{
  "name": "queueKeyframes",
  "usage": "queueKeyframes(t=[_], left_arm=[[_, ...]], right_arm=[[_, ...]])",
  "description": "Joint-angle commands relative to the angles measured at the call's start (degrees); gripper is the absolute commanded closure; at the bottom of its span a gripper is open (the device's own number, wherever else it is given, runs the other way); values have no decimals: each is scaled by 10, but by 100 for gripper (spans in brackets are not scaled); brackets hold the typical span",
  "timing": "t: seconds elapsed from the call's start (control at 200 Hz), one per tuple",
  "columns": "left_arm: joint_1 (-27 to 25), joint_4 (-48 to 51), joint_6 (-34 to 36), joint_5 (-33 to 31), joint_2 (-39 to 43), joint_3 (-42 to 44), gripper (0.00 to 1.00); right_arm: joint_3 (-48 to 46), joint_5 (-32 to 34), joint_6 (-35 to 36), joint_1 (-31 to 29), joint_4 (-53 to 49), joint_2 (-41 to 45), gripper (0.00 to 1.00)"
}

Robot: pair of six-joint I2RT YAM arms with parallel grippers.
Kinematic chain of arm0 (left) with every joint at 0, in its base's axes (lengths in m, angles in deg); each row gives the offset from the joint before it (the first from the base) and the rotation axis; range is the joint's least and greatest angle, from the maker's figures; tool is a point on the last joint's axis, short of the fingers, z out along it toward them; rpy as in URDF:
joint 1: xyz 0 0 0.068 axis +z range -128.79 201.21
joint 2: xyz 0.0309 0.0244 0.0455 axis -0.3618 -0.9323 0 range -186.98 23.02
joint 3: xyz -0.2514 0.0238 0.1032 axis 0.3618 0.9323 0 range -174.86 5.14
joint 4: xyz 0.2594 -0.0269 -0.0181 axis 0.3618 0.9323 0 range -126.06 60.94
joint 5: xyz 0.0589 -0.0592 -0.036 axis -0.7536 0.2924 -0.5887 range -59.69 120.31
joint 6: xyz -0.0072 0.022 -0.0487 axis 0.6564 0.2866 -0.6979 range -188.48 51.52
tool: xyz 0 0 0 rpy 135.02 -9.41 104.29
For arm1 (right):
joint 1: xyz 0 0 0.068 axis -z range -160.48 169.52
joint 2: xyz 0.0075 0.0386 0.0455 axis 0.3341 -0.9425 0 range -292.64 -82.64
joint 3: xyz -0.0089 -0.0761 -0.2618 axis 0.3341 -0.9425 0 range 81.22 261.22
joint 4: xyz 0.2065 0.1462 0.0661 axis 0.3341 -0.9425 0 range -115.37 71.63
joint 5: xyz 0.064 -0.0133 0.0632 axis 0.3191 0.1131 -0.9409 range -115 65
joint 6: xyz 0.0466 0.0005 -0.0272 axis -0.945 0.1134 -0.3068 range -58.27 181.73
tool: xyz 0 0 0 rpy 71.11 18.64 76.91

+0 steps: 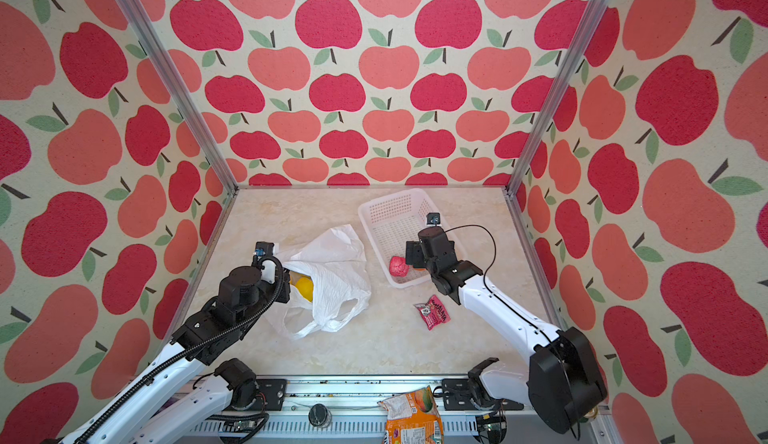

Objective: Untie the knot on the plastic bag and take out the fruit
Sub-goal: 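Lower the orange fruit into the basket and open the right gripper, then move the open right gripper back toward the bag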

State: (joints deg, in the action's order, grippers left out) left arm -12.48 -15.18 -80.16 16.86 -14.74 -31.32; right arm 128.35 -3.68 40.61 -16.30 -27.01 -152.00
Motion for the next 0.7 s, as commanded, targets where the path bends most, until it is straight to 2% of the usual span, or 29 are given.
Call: queueKeyframes(t=[0.0, 0.185, 0.34, 0.515, 0.695], left_arm=[[-3, -8, 14, 6, 8, -11, 100], [-3, -7, 14, 7, 6, -12, 100], [-4, -6, 11, 5, 5, -12, 100], [-3, -1, 8, 2, 4, -14, 100], [-4, 1, 7, -1, 5, -15, 100]], right_arm=[[-22, -8, 61, -63, 58, 63, 23], [-58, -5, 219, -243, 166, 137, 43], [-73, -11, 287, -386, 247, 94, 53], [-61, -47, 326, -468, 318, -44, 62], [-51, -80, 301, -483, 353, -134, 70]])
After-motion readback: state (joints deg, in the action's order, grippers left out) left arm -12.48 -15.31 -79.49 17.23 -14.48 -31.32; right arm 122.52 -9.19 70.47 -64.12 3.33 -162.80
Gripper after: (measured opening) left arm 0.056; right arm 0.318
